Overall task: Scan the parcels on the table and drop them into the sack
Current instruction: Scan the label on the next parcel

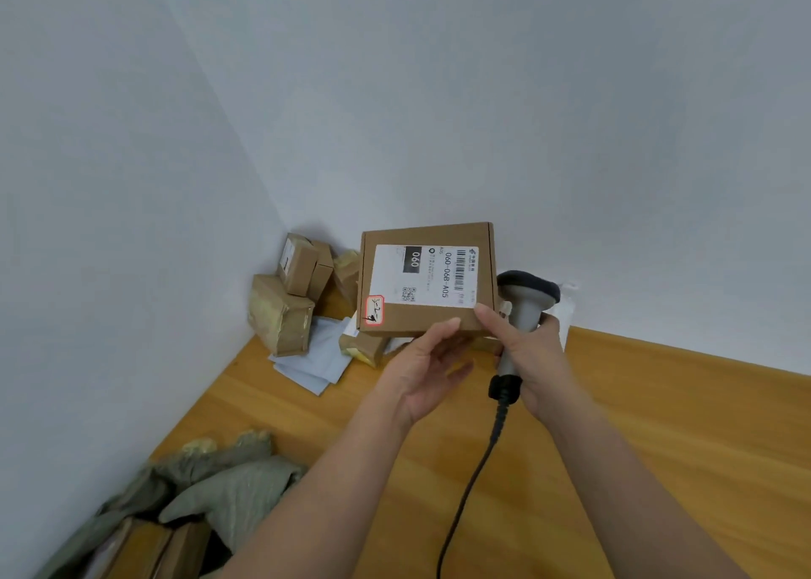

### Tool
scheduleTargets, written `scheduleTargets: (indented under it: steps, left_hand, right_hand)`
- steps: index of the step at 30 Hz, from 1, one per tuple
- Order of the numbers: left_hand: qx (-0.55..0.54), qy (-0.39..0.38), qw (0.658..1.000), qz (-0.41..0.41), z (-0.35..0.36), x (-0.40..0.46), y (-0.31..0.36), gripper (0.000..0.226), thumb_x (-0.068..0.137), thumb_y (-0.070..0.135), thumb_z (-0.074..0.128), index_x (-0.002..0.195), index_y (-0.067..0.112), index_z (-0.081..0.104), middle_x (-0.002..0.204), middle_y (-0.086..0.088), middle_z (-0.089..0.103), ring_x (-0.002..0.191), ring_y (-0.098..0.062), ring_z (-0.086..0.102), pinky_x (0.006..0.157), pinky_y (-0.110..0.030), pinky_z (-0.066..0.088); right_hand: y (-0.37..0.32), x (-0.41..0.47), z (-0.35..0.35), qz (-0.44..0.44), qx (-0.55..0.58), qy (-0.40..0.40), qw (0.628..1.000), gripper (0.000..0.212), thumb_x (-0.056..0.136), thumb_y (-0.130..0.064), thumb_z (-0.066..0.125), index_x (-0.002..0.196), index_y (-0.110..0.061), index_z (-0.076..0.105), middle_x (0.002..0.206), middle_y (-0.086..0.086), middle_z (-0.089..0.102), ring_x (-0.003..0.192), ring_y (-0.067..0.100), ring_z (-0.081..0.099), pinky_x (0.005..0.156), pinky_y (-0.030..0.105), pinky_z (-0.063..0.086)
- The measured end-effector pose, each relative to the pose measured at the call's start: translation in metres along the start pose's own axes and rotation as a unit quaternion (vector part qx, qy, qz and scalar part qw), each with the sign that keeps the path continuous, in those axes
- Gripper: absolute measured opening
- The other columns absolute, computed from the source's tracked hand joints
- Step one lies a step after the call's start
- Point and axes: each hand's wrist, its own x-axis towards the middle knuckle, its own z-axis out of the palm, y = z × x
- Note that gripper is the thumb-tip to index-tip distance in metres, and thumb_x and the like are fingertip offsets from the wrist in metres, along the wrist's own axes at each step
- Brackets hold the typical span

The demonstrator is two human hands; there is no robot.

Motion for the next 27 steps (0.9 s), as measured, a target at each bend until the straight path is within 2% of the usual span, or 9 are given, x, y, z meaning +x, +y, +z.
scheduleTargets:
  steps: [3,6,9,12,15,17,20,23,27]
  left_hand:
    - [0.022,0.005,1.0,-0.01,-0.002,-0.002,0.006,0.061,0.067,0.033,0.086,0.123,0.022,0.063,0.115,-0.007,0.07,0.117,-0.024,0.058,0.106,-0.049,0.039]
    - [-0.003,0.095,0.995,0.024,-0.028,0.002,0.019,0.101,0.058,0.036,0.087,0.145,0.02,0.039,0.128,-0.01,0.063,0.115,-0.026,0.06,0.09,-0.044,0.051]
    - [0.166,0.183,0.967,0.058,-0.058,-0.001,0.039,0.133,0.051,0.032,0.092,0.153,0.034,0.007,0.146,0.007,0.041,0.133,-0.024,0.046,0.107,-0.046,0.036]
    - [0.32,0.078,0.944,0.031,-0.077,-0.007,0.054,0.13,0.057,0.022,0.093,0.154,0.037,0.008,0.157,0.007,0.029,0.141,-0.02,0.034,0.113,-0.04,0.026]
    - [0.392,-0.032,0.919,-0.031,-0.072,-0.012,0.061,0.098,0.066,0.013,0.087,0.146,0.031,0.035,0.146,0.008,0.049,0.135,-0.014,0.042,0.115,-0.039,0.029]
    - [0.416,-0.06,0.906,-0.058,-0.069,-0.013,0.059,0.076,0.069,0.018,0.085,0.137,0.027,0.052,0.132,0.007,0.062,0.128,-0.015,0.052,0.115,-0.045,0.03]
    - [0.403,-0.057,0.911,-0.068,-0.069,-0.017,0.052,0.066,0.065,0.026,0.085,0.127,0.021,0.061,0.125,0.003,0.067,0.12,-0.018,0.06,0.111,-0.046,0.039]
    - [0.341,-0.045,0.937,-0.068,-0.079,-0.02,0.047,0.063,0.074,0.02,0.08,0.132,0.012,0.056,0.126,-0.005,0.067,0.117,-0.023,0.063,0.103,-0.044,0.047]
    - [0.28,0.085,0.955,-0.044,-0.098,-0.019,0.047,0.073,0.072,0.025,0.085,0.134,0.008,0.051,0.118,-0.008,0.07,0.104,-0.03,0.069,0.095,-0.042,0.054]
  right_hand:
    - [-0.005,0.001,-0.004,-0.027,-0.016,0.005,0.999,0.077,0.071,-0.03,0.085,0.131,-0.014,0.04,0.103,0.002,0.062,0.086,0.015,0.063,0.069,0.03,0.05]
    - [-0.016,0.006,-0.018,-0.047,-0.065,0.014,0.997,0.076,0.071,-0.031,0.085,0.13,-0.016,0.04,0.099,0.001,0.058,0.08,0.016,0.058,0.066,0.03,0.048]
    - [-0.029,0.011,-0.035,-0.05,-0.13,-0.008,0.99,0.078,0.068,-0.031,0.087,0.129,-0.019,0.041,0.098,0.006,0.059,0.076,0.018,0.057,0.066,0.033,0.048]
    - [-0.041,0.013,-0.042,-0.059,-0.178,-0.055,0.981,0.076,0.067,-0.03,0.088,0.128,-0.023,0.043,0.098,0.009,0.06,0.07,0.018,0.056,0.06,0.03,0.048]
    - [-0.048,0.012,-0.037,-0.065,-0.186,-0.099,0.975,0.071,0.068,-0.024,0.087,0.127,-0.025,0.046,0.095,0.008,0.062,0.067,0.017,0.058,0.057,0.027,0.049]
    - [-0.051,0.012,-0.03,-0.072,-0.173,-0.112,0.976,0.07,0.07,-0.02,0.086,0.127,-0.024,0.047,0.095,0.006,0.065,0.066,0.013,0.064,0.056,0.022,0.05]
    - [-0.052,0.012,-0.02,-0.08,-0.165,-0.112,0.977,0.063,0.073,-0.019,0.084,0.125,-0.021,0.048,0.097,0.005,0.066,0.065,0.007,0.068,0.054,0.017,0.05]
    - [-0.052,0.011,-0.014,-0.083,-0.196,-0.089,0.973,0.05,0.081,-0.031,0.077,0.121,-0.018,0.05,0.093,0.005,0.063,0.069,0.014,0.061,0.059,0.026,0.051]
    - [-0.056,0.008,-0.01,-0.037,-0.235,-0.075,0.968,0.042,0.094,-0.051,0.057,0.115,-0.015,0.052,0.085,0.01,0.059,0.072,0.02,0.056,0.07,0.038,0.052]
